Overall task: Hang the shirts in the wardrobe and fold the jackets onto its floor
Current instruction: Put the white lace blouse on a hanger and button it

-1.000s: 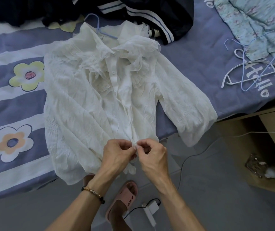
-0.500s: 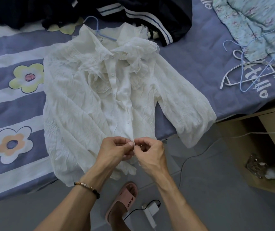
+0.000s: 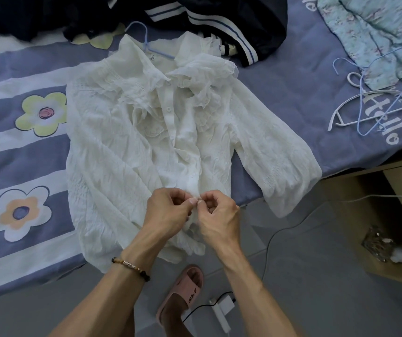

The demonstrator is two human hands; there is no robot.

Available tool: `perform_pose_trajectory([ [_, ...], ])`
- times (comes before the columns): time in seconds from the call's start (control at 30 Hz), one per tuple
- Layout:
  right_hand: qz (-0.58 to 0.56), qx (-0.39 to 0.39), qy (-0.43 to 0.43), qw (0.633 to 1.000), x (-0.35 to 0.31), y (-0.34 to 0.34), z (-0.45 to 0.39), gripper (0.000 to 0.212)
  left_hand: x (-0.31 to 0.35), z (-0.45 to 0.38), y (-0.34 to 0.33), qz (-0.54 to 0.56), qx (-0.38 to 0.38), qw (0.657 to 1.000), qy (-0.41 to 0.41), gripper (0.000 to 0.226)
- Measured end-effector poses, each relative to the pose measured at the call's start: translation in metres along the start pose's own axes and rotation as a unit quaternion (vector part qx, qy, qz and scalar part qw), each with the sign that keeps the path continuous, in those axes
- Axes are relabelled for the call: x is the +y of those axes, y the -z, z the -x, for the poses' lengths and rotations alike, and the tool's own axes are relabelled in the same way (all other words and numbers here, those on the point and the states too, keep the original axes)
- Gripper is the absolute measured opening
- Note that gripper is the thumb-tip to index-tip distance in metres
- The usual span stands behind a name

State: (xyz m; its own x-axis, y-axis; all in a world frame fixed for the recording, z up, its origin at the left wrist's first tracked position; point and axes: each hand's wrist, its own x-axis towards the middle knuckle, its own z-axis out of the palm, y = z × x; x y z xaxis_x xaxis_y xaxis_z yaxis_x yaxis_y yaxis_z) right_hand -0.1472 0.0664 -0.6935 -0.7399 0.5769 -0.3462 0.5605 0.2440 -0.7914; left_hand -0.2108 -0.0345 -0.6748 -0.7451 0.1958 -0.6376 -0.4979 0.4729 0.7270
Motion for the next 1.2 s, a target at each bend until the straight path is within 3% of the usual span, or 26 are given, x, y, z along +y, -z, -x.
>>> perform_pose_trajectory([
  [0.1,-0.099,-0.051,-0.046,0.993,0.004,-0.003,-0.002,0.011,0.012,-0.007,0.013,-0.013,-0.07,0.997,0.01,0.01],
  [0.23,-0.136,-0.118,-0.078,0.981,0.01,-0.003,0.0,0.02,0.019,-0.018,0.03,-0.02,-0.149,0.987,0.055,0.011],
  [0.33,-0.15,-0.151,-0.075,0.974,0.009,-0.007,-0.001,0.004,0.017,-0.024,0.028,0.005,-0.098,0.994,0.056,0.01],
  [0.5,-0.056,-0.21,-0.084,0.973,0.017,0.003,-0.005,0.035,0.012,-0.037,0.023,0.062,0.038,0.996,0.043,0.009],
  [0.57,-0.028,-0.217,-0.067,0.974,0.021,0.011,-0.002,0.033,0.007,-0.043,0.021,0.06,0.069,0.995,0.047,0.008],
  [0.7,-0.019,-0.254,-0.05,0.966,0.027,0.016,0.008,0.038,-0.013,-0.05,0.011,-0.016,0.018,0.998,0.051,0.016],
  [0.83,-0.008,-0.319,-0.049,0.946,0.021,0.011,0.012,0.036,-0.021,-0.042,0.002,-0.168,-0.016,0.985,-0.043,0.048],
  [0.9,0.006,-0.296,-0.075,0.952,0.023,0.004,0.009,0.025,-0.026,-0.039,0.004,-0.179,-0.009,0.981,-0.069,0.046],
  [1.0,0.055,-0.136,-0.065,0.987,0.038,-0.008,-0.002,0.013,-0.033,-0.038,0.015,-0.148,-0.024,0.987,-0.062,0.038],
  [1.13,0.221,-0.081,-0.004,0.972,0.039,-0.031,-0.01,0.062,-0.042,-0.038,0.034,-0.175,-0.006,0.983,-0.059,0.023],
  [1.2,0.275,-0.056,0.028,0.96,0.034,-0.043,-0.012,0.056,-0.047,-0.035,0.04,-0.19,0.011,0.98,-0.054,0.007],
])
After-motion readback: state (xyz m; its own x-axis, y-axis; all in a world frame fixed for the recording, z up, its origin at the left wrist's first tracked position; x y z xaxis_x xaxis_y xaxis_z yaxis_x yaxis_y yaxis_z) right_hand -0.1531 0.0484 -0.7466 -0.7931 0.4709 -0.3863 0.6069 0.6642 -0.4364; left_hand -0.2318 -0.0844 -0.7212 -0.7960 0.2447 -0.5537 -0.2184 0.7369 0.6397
